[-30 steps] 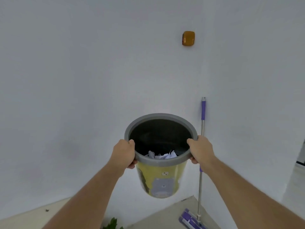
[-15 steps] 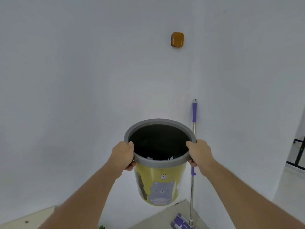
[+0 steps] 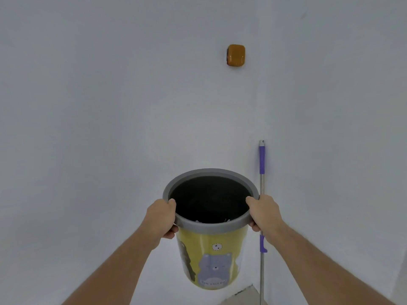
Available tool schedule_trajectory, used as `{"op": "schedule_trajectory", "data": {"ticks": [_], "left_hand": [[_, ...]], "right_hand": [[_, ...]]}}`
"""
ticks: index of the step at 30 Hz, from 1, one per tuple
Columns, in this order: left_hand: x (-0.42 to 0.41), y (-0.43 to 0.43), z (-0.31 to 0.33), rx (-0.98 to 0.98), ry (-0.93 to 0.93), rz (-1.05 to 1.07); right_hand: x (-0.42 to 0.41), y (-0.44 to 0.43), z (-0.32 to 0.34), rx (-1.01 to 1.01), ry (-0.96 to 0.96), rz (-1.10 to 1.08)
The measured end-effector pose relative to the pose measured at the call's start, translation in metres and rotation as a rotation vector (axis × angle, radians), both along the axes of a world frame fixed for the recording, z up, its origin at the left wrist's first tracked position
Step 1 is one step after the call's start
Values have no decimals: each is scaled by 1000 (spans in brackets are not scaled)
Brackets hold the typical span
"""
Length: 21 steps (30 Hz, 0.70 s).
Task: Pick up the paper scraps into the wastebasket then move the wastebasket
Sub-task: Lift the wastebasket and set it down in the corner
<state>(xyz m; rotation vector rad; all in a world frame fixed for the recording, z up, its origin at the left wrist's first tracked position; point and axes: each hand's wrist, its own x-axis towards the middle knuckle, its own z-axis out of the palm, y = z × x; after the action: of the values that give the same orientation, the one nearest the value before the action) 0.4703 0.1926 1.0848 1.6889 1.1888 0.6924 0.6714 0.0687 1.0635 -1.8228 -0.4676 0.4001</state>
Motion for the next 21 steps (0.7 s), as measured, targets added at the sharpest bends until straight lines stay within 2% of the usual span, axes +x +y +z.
{"op": "schedule_trajectory", "data": {"ticks": [9,21], "left_hand": [[52,83,10,30,-13,-97],[145,121,-7,6,13,-132]], "right_hand": [[39,62,12,34,-4,-59],[131,99,-4,-10,-2,-90]]}}
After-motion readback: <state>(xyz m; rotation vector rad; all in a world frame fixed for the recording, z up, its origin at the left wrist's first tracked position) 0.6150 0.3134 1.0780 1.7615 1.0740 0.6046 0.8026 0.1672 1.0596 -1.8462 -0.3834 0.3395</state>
